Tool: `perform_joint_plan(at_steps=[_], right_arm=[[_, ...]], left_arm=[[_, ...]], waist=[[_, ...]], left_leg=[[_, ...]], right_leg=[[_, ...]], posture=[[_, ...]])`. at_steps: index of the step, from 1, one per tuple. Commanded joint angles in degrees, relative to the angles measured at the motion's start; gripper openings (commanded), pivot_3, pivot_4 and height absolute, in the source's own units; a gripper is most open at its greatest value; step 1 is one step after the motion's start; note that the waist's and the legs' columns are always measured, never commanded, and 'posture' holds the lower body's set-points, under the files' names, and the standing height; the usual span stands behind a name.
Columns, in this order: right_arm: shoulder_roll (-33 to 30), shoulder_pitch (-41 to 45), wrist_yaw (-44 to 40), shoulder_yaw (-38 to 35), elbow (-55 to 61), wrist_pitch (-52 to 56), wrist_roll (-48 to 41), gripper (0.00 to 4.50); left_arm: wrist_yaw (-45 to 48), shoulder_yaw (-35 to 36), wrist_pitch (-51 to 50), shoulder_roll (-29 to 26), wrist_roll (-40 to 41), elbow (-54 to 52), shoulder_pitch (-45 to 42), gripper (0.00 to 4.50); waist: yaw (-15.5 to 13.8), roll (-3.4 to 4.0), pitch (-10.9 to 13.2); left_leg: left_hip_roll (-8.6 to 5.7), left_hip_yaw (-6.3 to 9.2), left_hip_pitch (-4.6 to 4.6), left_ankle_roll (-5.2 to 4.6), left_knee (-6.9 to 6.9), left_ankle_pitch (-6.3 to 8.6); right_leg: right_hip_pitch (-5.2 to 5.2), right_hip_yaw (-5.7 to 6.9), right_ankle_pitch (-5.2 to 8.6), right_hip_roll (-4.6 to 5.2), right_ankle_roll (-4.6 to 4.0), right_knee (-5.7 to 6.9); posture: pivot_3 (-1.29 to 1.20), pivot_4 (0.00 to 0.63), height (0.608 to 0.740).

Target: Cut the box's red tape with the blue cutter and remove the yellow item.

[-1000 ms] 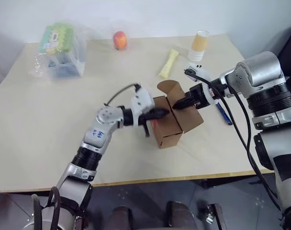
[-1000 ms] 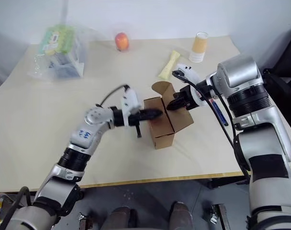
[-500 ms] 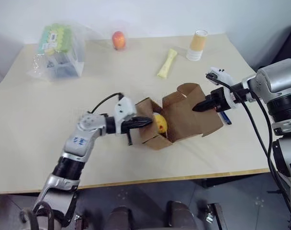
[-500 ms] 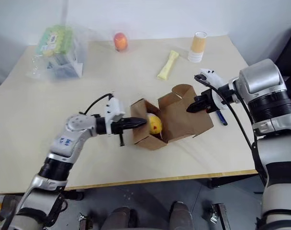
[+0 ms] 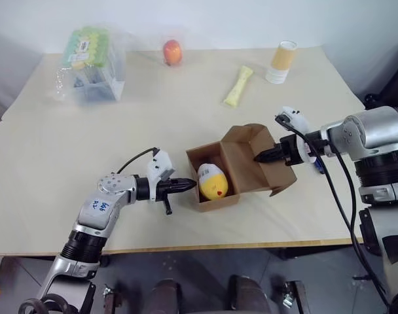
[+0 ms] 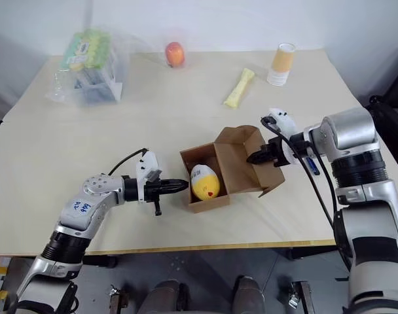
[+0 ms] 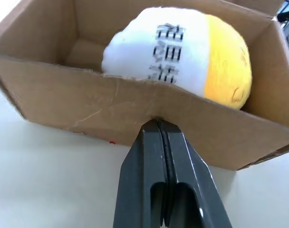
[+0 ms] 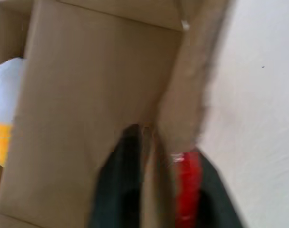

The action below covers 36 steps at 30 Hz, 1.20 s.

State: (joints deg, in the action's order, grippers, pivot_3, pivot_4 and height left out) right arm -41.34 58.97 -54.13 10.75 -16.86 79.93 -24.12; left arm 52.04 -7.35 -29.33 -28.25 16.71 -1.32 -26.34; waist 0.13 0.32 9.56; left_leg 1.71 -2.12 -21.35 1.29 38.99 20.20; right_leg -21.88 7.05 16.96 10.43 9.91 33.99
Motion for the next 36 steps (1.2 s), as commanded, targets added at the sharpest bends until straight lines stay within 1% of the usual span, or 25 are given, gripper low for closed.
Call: perform_joint_plan(at_steps=[1,2,5,6,7,10,12,13,15,17,20,23,25,26,28,29,31,33,35,36], right_arm=[[-2.50,-3.84,-0.77,-1.96,7.79,-8.50,0.03,2.41],[-3.16,-5.00,-0.87,-1.99,8.68,-10.94,0.58,2.74],[-7.16,-11.96,-3.50,-5.69,9.13,-32.92,4.44,3.84],[-7.68,-13.43,-4.18,-6.98,8.93,-38.54,4.99,4.15],[-8.63,-14.73,-5.01,-9.26,8.42,-41.98,4.63,4.50],[-11.82,-18.21,-10.07,-16.59,8.46,-43.75,-0.33,4.50],[-12.34,-20.70,-13.98,-20.70,10.42,-45.50,-4.18,4.50],[-12.64,-22.83,-15.35,-22.68,11.66,-48.12,-4.76,4.50],[-14.12,-26.57,-20.01,-25.05,12.87,-50.99,-6.18,4.50],[-14.29,-29.27,-23.81,-28.07,15.14,-49.10,-11.15,4.50],[-12.68,-35.57,-25.84,-31.43,22.94,-50.12,-15.85,4.50],[-10.01,-42.63,-24.31,-33.13,31.53,-52.91,-17.16,4.50],[-6.93,-47.59,-22.16,-34.12,34.84,-55.99,-16.45,4.50],[-5.71,-50.75,-21.98,-34.48,36.41,-58.73,-14.96,4.50],[-3.10,-54.02,-18.24,-35.85,38.97,-60.75,-14.43,4.50],[-3.00,-54.81,-16.22,-36.28,40.02,-59.24,-15.25,4.50],[-1.95,-55.91,-13.62,-36.97,41.52,-59.99,-15.52,4.50],[-0.52,-57.32,-11.50,-37.97,42.57,-62.63,-14.42,4.50],[0.03,-59.10,-11.33,-39.11,43.47,-64.95,-14.00,4.50],[-0.58,-60.56,-11.01,-40.45,44.26,-63.73,-15.24,4.50]], left_arm=[[0.00,1.66,-0.26,-1.57,0.57,-1.63,-0.22,0.90],[-0.15,1.86,-0.14,-1.78,0.45,-1.46,-0.23,1.22],[0.78,3.53,-0.26,-3.89,1.20,-1.22,0.39,2.16],[1.09,3.85,-0.29,-4.37,1.40,-1.31,0.59,2.43],[1.21,4.81,-0.13,-5.05,1.72,-1.48,1.24,2.79],[1.26,8.78,2.63,-7.78,1.97,-2.12,4.74,3.71],[1.71,11.60,2.96,-9.00,3.54,-2.68,7.02,4.29],[1.74,13.60,3.70,-9.58,4.25,-2.66,8.55,4.47],[2.87,17.96,5.60,-10.87,5.93,-2.42,12.13,4.47],[3.84,22.49,7.12,-12.23,7.41,-1.65,16.01,4.47],[5.92,27.34,7.93,-14.83,8.84,-0.43,21.48,4.47],[7.01,30.46,9.07,-16.77,8.74,2.79,25.56,4.47],[7.91,32.03,9.33,-18.08,8.91,3.05,27.66,4.47],[8.15,32.75,8.25,-18.91,9.83,1.81,27.66,4.47],[9.80,32.70,0.71,-21.40,14.69,-2.06,26.61,4.47],[10.17,31.45,-1.12,-22.21,15.75,-3.83,25.15,4.47],[8.61,26.70,-3.61,-22.04,16.33,-6.64,17.66,4.47],[7.79,18.38,-6.81,-19.96,15.05,-8.09,5.79,4.47],[7.85,10.37,-11.25,-17.23,13.45,-7.06,-5.15,4.47],[8.33,5.25,-14.83,-15.36,12.24,-5.51,-11.43,4.47]], waist=[[0.02,-0.01,0.01],[0.02,-0.02,0.02],[-0.27,-0.08,0.05],[-0.30,-0.15,0.10],[-0.18,-0.16,0.14],[-0.03,-0.16,0.24],[0.10,-0.21,0.27],[0.15,-0.23,0.29],[0.11,-0.27,0.31],[0.09,-0.31,0.35],[-0.07,-0.28,0.41],[-0.34,-0.30,0.41],[-0.60,-0.35,0.44],[-0.93,-0.40,0.46],[-1.66,-0.57,0.55],[-1.83,-0.54,0.57],[-2.37,-0.50,0.59],[-3.27,-0.54,0.57],[-4.02,-0.59,0.54],[-3.95,-0.61,0.53]], left_leg=[[0.00,0.00,0.00,0.00,-0.02,0.00],[0.00,-0.01,0.00,0.00,-0.03,0.00],[0.00,-0.03,-0.01,0.00,-0.02,0.00],[0.00,-0.03,-0.01,0.00,-0.02,0.00],[-0.01,-0.05,-0.02,0.00,-0.02,0.00],[0.00,-0.12,0.00,0.00,-0.04,0.00],[0.02,-0.13,0.04,0.00,-0.12,0.00],[0.04,-0.12,0.08,0.00,-0.16,0.00],[0.06,-0.13,0.10,0.00,-0.17,0.00],[0.06,-0.13,0.11,0.01,-0.14,0.01],[0.06,-0.15,0.11,0.01,-0.12,0.01],[0.07,-0.12,0.16,0.02,-0.08,0.02],[0.07,-0.09,0.17,0.02,-0.03,0.03],[0.07,-0.10,0.17,0.00,0.00,0.05],[0.07,-0.08,0.17,-0.01,0.01,0.05],[0.07,-0.06,0.14,-0.01,0.07,0.05],[0.01,-0.09,0.14,-0.03,0.15,0.05],[0.03,-0.05,0.19,-0.04,0.19,0.02],[0.01,0.00,0.20,-0.04,0.21,-0.02],[-0.01,-0.03,0.18,-0.05,0.24,-0.03]], right_leg=[[-0.01,0.00,0.00,0.00,0.00,0.01],[-0.03,0.00,0.00,0.00,0.00,0.00],[-0.03,-0.01,0.00,0.01,0.01,-0.02],[-0.02,-0.01,0.00,0.01,0.01,-0.04],[-0.02,-0.01,0.00,0.01,0.01,-0.06],[-0.04,-0.04,0.00,0.01,0.01,-0.08],[-0.05,-0.03,0.00,0.00,0.01,-0.07],[-0.05,-0.02,0.00,-0.01,0.01,-0.04],[-0.04,-0.01,0.00,-0.01,0.01,-0.05],[-0.02,-0.02,0.00,0.00,0.01,-0.05],[-0.02,-0.02,0.00,0.00,0.01,-0.04],[0.06,-0.02,0.00,0.00,0.01,-0.03],[0.13,-0.01,0.00,0.00,0.00,-0.06],[0.15,-0.02,0.00,0.00,0.00,-0.06],[0.17,-0.02,0.00,0.00,0.00,-0.07],[0.18,-0.02,0.00,0.00,0.00,-0.05],[0.20,-0.11,0.00,0.04,0.00,-0.05],[0.28,-0.12,-0.03,0.00,-0.05,-0.06],[0.33,-0.11,-0.05,-0.01,-0.09,-0.02],[0.33,-0.12,-0.06,-0.01,-0.09,-0.02]], posture=[[0.00,0.150,0.740],[0.00,0.150,0.740],[0.00,0.150,0.740],[0.00,0.150,0.740],[0.00,0.150,0.740],[0.00,0.150,0.740],[0.00,0.150,0.740],[0.00,0.150,0.740],[0.00,0.150,0.740],[0.00,0.150,0.740],[0.00,0.150,0.740],[0.00,0.150,0.740],[0.00,0.150,0.740],[0.00,0.150,0.740],[0.00,0.150,0.740],[0.00,0.150,0.740],[0.00,0.150,0.740],[0.00,0.150,0.740],[0.00,0.150,0.740],[0.00,0.150,0.740]])
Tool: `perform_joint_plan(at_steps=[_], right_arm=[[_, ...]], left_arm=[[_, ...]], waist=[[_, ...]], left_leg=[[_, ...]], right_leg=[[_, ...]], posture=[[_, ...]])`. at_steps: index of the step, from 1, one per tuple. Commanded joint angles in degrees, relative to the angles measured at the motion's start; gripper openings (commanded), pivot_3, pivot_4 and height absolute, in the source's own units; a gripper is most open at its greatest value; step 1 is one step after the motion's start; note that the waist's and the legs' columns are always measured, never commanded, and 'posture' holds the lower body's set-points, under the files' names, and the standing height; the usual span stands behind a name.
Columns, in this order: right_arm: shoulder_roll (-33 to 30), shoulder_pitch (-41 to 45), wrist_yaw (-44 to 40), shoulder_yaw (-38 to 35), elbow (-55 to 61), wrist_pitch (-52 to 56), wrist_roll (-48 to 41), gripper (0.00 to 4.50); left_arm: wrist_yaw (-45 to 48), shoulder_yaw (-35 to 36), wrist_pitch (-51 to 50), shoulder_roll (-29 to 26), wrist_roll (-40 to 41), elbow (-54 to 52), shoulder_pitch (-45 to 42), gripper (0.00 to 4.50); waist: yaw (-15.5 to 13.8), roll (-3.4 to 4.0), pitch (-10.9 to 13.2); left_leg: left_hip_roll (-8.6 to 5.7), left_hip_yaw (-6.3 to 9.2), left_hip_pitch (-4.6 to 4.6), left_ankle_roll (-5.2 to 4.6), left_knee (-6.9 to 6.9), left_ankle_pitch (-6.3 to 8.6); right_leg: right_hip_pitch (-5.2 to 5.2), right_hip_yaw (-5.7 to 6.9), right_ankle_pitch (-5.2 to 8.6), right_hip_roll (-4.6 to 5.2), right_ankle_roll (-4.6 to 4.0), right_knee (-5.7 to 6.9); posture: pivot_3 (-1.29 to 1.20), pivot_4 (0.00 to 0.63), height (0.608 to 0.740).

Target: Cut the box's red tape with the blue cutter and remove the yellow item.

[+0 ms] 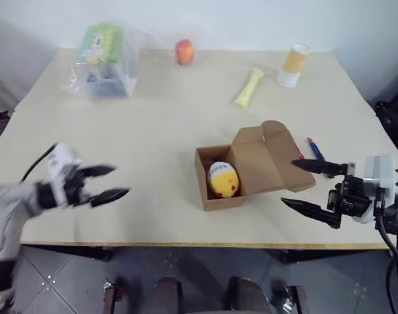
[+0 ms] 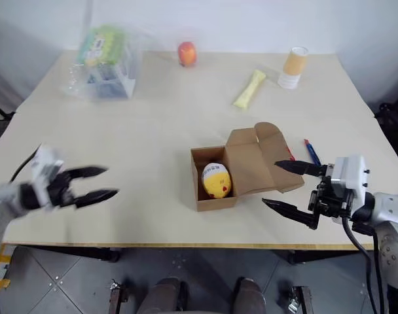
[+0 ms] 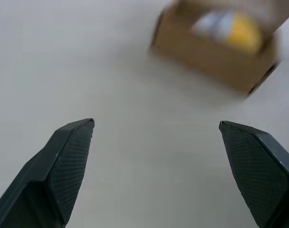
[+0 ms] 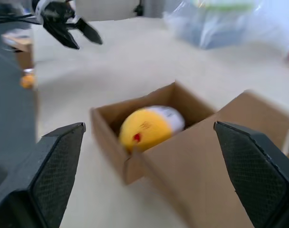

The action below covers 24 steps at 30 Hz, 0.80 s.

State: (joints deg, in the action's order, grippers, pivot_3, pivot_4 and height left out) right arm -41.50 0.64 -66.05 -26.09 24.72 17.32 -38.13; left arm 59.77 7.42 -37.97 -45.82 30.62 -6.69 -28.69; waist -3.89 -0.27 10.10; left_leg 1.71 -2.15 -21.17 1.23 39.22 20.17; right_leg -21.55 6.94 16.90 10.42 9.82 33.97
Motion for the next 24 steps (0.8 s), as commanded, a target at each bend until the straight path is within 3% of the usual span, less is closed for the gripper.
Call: perform_joint_plan(at_steps=[1,3,6,10,17,20,24], right_arm=[[-1.24,-3.76,0.87,-4.78,3.45,-0.34,-1.83,4.50],[-2.90,-6.53,-0.20,-7.22,4.89,0.09,-3.10,4.50],[-4.84,-9.97,-0.56,-11.00,7.49,1.75,-5.86,4.50],[-4.53,-14.83,1.25,-14.40,11.78,2.46,-7.68,4.50],[-0.07,-20.91,8.88,-14.73,18.65,2.77,-8.27,4.50],[-0.67,-21.34,11.34,-15.26,19.62,4.20,-10.18,4.50],[-1.49,-21.07,12.91,-15.46,19.23,4.53,-11.01,4.50]], left_arm=[[2.38,-15.57,-5.51,3.22,-5.55,1.38,-14.21,4.47],[6.29,-24.83,-2.54,4.87,-11.79,4.79,-21.78,4.47],[8.97,-31.88,2.61,10.60,-16.90,12.56,-29.79,4.47],[8.01,-37.73,9.09,20.04,-24.17,25.37,-36.60,4.47],[10.32,-41.86,15.65,26.88,-31.49,34.96,-40.22,4.47],[11.13,-41.01,17.55,28.08,-32.67,37.21,-41.48,3.90],[12.31,-38.39,19.52,29.37,-31.89,39.71,-42.51,2.77]], waist=[[0.06,-0.01,-0.02],[0.26,0.00,-0.02],[1.50,0.05,-0.04],[1.20,-0.06,0.04],[0.93,-0.15,0.10],[0.74,-0.16,0.10],[0.80,-0.16,0.10]], left_leg=[[-0.01,-0.09,0.01,-0.01,0.00,0.02],[-0.05,-0.12,0.02,-0.02,-0.03,0.03],[-0.02,-0.31,0.08,-0.02,-0.26,0.06],[0.03,-0.29,-0.02,-0.03,-0.25,0.07],[0.03,-0.33,-0.07,-0.13,-0.11,0.12],[0.01,-0.32,-0.10,-0.15,-0.02,0.13],[0.01,-0.32,-0.07,-0.16,-0.02,0.13]], right_leg=[[-0.03,-0.04,-0.01,0.01,0.01,0.00],[-0.05,-0.02,-0.04,0.00,0.06,0.00],[-0.16,0.03,-0.04,0.00,0.06,-0.10],[-0.18,0.17,-0.04,-0.01,0.06,-0.17],[-0.16,0.12,-0.04,0.01,0.06,-0.19],[-0.12,0.11,-0.04,0.02,0.06,-0.22],[-0.11,0.10,-0.04,0.02,0.06,-0.20]], posture=[[0.00,0.150,0.740],[0.00,0.150,0.740],[0.00,0.150,0.740],[0.00,0.150,0.740],[0.00,0.150,0.740],[0.00,0.150,0.740],[0.00,0.150,0.740]])
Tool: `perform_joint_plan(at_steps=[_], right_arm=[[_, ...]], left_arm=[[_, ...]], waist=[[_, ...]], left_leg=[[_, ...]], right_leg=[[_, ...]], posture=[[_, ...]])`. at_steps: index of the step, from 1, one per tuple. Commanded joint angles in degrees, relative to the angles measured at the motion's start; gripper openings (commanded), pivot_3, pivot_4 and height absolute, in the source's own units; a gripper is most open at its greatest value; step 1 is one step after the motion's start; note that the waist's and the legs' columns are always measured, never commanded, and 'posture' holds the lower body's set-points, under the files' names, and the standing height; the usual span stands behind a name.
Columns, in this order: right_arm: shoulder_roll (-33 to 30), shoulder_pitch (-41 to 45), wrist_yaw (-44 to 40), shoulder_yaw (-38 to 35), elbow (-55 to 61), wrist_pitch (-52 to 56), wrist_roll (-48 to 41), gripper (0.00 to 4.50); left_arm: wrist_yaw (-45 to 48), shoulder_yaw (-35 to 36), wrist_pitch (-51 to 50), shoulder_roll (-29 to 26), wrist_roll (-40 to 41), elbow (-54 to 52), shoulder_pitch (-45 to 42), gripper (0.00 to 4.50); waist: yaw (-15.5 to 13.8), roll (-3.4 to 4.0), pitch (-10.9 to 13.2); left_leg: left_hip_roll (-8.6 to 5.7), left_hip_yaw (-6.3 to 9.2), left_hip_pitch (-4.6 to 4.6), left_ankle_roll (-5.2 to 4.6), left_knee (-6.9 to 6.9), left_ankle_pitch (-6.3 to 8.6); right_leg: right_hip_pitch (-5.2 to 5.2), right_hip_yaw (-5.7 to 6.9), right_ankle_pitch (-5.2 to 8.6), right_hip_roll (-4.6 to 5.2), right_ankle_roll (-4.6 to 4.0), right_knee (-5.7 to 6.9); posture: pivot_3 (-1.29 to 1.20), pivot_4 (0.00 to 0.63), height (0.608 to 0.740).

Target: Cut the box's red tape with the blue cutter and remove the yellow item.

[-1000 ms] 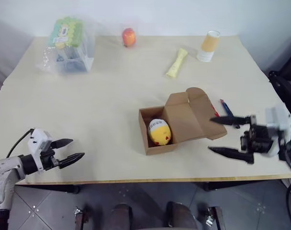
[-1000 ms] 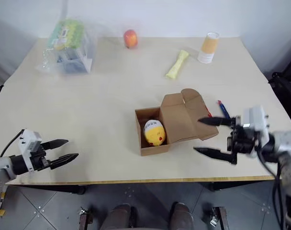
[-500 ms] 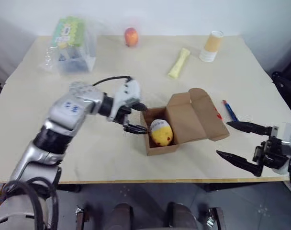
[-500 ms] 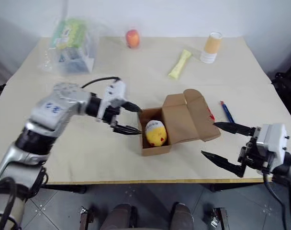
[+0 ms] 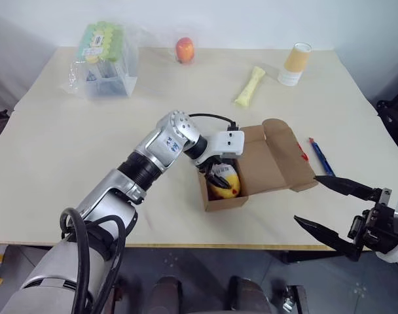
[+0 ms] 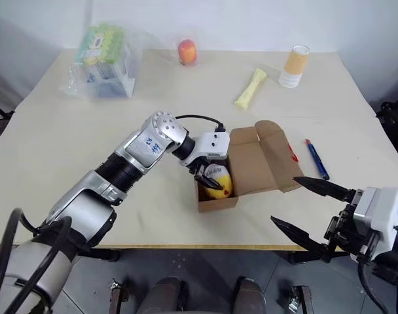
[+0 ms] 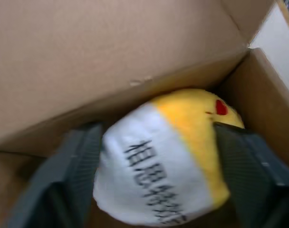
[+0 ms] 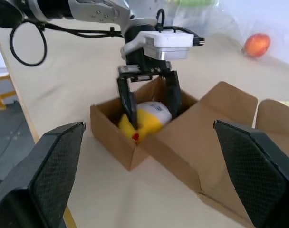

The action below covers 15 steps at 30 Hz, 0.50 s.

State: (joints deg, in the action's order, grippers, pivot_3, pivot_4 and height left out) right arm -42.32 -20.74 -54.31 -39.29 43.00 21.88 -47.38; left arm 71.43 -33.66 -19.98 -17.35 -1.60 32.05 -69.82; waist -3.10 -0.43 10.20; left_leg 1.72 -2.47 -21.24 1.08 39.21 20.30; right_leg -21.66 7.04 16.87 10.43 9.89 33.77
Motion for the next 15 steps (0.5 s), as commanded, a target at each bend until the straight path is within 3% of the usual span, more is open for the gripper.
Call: perform_joint_plan(at_steps=[1,6,9,15], right_arm=[[-0.84,0.29,1.32,-2.33,0.80,0.05,-1.98,4.50],[-1.18,1.36,1.28,-0.72,-0.21,-0.10,-2.05,4.50],[-0.48,4.87,1.82,3.99,-1.47,0.76,-3.76,4.50],[1.57,15.47,1.40,16.19,-6.20,-0.44,-2.11,4.50]], left_arm=[[0.50,3.74,1.57,1.32,0.81,1.58,-1.65,2.52],[-2.92,11.36,2.52,2.02,3.09,5.93,-1.97,1.00],[-6.78,22.60,1.98,1.49,10.41,3.37,0.86,0.07],[-17.92,41.80,-0.75,-2.50,21.21,-13.79,13.39,0.03]], waist=[[-0.02,0.00,0.00],[0.05,-0.02,0.01],[0.34,-0.02,0.01],[1.88,0.00,0.00]], left_leg=[[0.00,0.00,0.00,0.00,0.00,0.00],[0.00,0.02,0.00,-0.02,0.00,0.01],[0.00,0.03,0.00,-0.01,-0.01,0.00],[0.04,0.17,0.06,-0.01,-0.02,0.00]], right_leg=[[0.00,0.00,0.00,0.00,0.00,0.00],[0.00,0.01,0.00,0.00,0.00,0.03],[-0.01,0.02,0.00,0.00,0.00,0.04],[-0.01,0.07,0.00,0.01,0.01,0.20]], posture=[[0.00,0.150,0.740],[0.00,0.150,0.740],[0.00,0.150,0.740],[0.00,0.150,0.740]])
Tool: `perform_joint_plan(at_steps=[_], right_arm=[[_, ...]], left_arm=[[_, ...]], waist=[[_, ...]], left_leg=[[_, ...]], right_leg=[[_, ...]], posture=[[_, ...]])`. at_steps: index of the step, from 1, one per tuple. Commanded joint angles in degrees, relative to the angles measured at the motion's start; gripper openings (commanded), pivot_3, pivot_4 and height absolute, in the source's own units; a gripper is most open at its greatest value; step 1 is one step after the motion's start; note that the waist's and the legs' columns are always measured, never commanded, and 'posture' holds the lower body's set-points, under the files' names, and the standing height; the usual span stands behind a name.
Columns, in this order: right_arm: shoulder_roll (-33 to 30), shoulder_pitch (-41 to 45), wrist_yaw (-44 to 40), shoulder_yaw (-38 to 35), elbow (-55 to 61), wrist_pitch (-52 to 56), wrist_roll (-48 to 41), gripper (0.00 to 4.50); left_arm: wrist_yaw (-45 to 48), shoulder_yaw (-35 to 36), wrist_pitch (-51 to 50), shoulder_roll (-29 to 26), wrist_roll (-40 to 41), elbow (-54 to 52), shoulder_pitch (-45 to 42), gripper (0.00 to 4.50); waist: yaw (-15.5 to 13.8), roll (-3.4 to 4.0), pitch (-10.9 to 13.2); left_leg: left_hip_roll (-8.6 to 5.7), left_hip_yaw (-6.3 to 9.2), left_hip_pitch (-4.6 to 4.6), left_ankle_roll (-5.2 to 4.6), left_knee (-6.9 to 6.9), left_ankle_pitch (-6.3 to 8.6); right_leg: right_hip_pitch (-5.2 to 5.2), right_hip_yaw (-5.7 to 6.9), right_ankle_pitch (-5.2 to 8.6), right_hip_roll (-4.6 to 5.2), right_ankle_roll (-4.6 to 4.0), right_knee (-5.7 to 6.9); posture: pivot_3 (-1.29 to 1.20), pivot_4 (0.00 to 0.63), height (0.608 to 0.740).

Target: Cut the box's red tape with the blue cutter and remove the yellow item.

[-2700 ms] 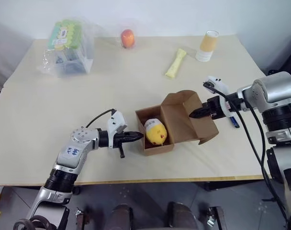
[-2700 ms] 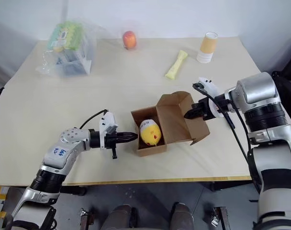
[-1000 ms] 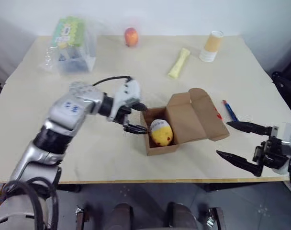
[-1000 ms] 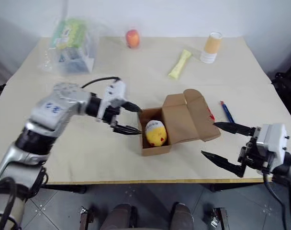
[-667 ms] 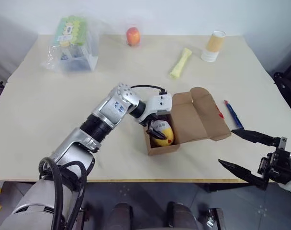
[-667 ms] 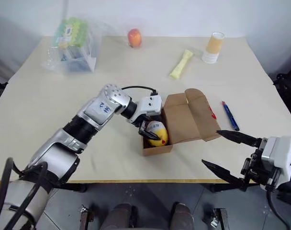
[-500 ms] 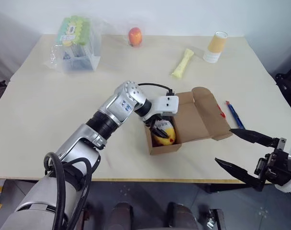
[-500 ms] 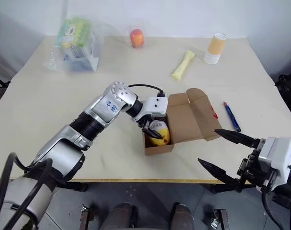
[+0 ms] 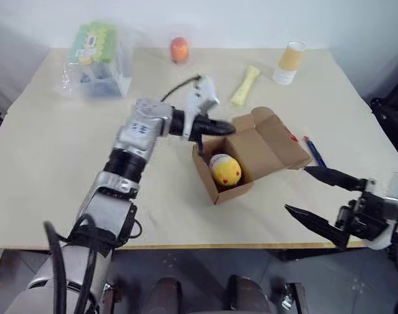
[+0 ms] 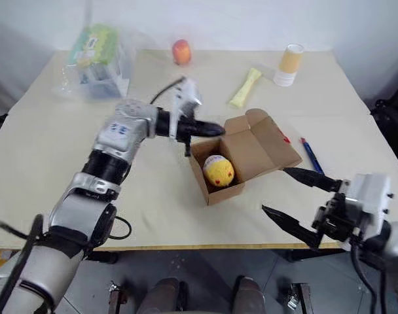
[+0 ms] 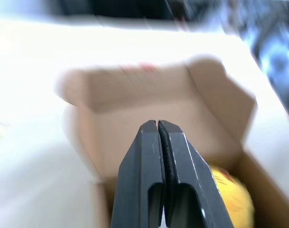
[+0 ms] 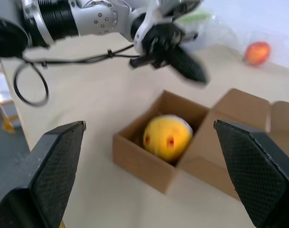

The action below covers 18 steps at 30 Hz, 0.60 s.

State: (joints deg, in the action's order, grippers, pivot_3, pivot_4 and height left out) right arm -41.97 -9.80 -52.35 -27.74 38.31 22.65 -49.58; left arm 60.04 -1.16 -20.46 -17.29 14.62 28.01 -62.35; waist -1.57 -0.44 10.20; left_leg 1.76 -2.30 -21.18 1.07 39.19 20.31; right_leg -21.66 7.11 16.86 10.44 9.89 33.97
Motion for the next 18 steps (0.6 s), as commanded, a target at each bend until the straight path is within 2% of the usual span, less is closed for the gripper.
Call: perform_joint_plan(at_steps=[1,3,5,8,11,15,18], right_arm=[[1.55,6.56,-1.04,6.54,-2.64,-1.41,0.45,4.50],[1.56,8.99,-2.15,8.73,-4.33,-1.43,1.06,4.50],[0.39,11.19,-3.99,9.67,-7.20,-0.84,1.22,4.50],[-1.82,13.50,-6.92,9.76,-11.10,0.13,1.26,4.50],[-2.70,14.48,-8.60,9.02,-12.96,-2.07,3.01,4.50],[-3.37,11.78,-8.48,4.97,-12.35,-2.98,4.06,4.50],[-3.77,5.78,-9.30,1.32,-10.36,-3.94,5.67,4.50]], left_arm=[[-8.82,11.52,-0.59,-4.23,4.91,-12.90,9.70,0.03],[-9.91,13.85,-6.69,-7.37,7.33,-18.50,15.99,0.03],[-7.79,12.08,-8.95,-11.93,6.91,-26.11,23.44,0.03],[-6.97,9.77,-13.62,-14.93,8.84,-32.67,27.10,0.03],[-6.20,5.87,-15.48,-14.63,9.11,-33.82,24.00,0.53],[-2.14,-5.89,-15.41,-11.42,5.38,-28.76,14.58,1.70],[-0.64,-13.17,-14.89,-8.50,1.31,-22.37,8.47,2.59]], waist=[[0.72,0.02,-0.01],[1.60,0.05,-0.01],[1.69,0.03,0.01],[0.03,-0.10,0.08],[-1.87,-0.11,0.08],[-2.89,-0.10,0.08],[-2.76,-0.07,0.06]], left_leg=[[0.00,0.01,0.02,0.00,0.00,0.00],[0.00,0.06,0.14,0.01,-0.05,0.00],[0.01,0.18,0.11,0.01,-0.09,0.00],[-0.04,0.26,-0.04,0.03,0.06,0.02],[-0.05,0.37,-0.15,0.02,0.40,0.02],[-0.08,0.29,-0.24,0.00,0.66,0.03],[-0.10,0.21,-0.23,-0.03,0.66,0.05]], right_leg=[[0.01,0.00,0.00,0.01,0.01,-0.01],[0.02,-0.01,0.00,0.00,0.01,0.09],[0.00,0.10,0.00,0.00,0.01,0.14],[0.05,0.12,-0.01,0.04,0.02,0.11],[0.19,0.11,-0.01,0.03,0.02,0.06],[0.25,0.03,-0.01,0.02,0.02,0.02],[0.24,0.01,-0.01,0.02,0.02,0.01]], posture=[[0.00,0.150,0.740],[0.00,0.150,0.740],[0.00,0.150,0.740],[0.00,0.150,0.740],[0.00,0.150,0.740],[0.00,0.150,0.740],[0.00,0.150,0.740]])
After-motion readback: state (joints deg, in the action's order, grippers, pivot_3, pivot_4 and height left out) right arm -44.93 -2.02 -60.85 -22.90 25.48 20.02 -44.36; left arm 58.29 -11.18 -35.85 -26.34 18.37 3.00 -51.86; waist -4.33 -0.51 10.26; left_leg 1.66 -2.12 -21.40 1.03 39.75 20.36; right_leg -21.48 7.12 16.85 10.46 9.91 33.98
